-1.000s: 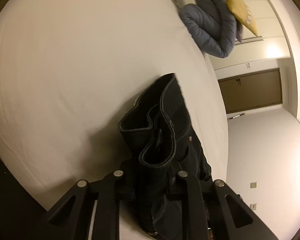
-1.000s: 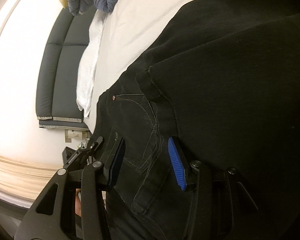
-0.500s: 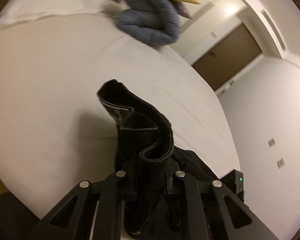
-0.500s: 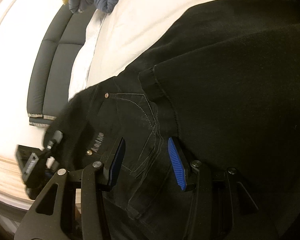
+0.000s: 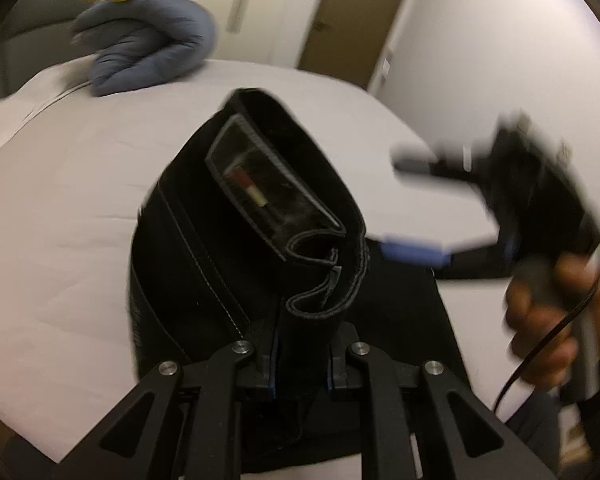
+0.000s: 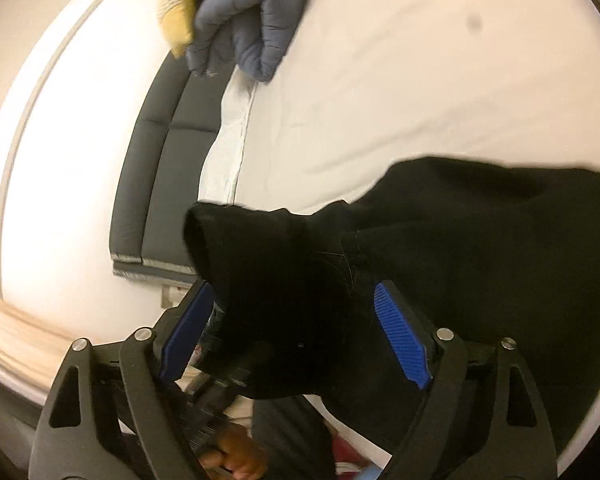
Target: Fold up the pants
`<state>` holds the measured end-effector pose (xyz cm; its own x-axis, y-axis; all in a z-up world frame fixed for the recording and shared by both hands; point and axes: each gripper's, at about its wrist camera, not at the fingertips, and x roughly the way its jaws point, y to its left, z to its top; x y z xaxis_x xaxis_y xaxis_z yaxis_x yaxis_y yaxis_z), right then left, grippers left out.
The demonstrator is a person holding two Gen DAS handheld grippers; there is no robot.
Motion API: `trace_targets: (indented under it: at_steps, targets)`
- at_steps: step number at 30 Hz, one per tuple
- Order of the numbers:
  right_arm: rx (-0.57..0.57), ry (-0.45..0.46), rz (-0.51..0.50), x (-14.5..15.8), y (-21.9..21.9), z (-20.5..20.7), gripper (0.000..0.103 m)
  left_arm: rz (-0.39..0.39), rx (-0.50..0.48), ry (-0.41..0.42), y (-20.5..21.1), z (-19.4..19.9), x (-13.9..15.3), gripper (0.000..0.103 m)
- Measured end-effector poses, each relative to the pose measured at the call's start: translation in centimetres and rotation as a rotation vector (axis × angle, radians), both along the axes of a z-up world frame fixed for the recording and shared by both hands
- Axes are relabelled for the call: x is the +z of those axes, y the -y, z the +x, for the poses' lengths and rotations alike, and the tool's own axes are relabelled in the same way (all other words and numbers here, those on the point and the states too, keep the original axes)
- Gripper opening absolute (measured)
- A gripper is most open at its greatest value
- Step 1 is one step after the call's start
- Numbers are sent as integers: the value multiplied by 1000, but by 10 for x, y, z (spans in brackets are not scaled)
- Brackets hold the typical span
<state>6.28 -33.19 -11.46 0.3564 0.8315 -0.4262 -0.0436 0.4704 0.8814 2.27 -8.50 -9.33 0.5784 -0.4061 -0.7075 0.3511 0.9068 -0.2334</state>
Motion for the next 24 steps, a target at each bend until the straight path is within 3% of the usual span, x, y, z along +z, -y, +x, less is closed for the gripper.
trace_targets:
  at_steps: [4,9,11,13,14,15,16,19,24]
  targets:
    - [48,19,-71,9,2,-8,84,113,-76,-1,39,-10,-15,16]
    - [78,-6,-361,1,-6,-12,83,247,-168,41,73,-30,-25,16]
    - [71,15,-397,0,-4,-17,74,276,-184,51,79,-34,-28,16]
    - [77,25,-450,0,-5,-22,52,294,-192,54,84,-36,-31,16]
    - [76,31,-490,0,-4,-25,46,300,-194,53,86,-36,-32,16]
    - [73,33,-517,1,-3,-30,32,302,-199,54,89,-35,-32,16]
    - [64,33,-528,1,2,-32,26,305,-206,55,92,-33,-32,16]
    - [29,42,-504,-1,30,-43,16,313,-241,70,101,-35,-31,16]
    - [-21,73,-512,9,56,-55,13,308,-294,92,122,-40,-28,16]
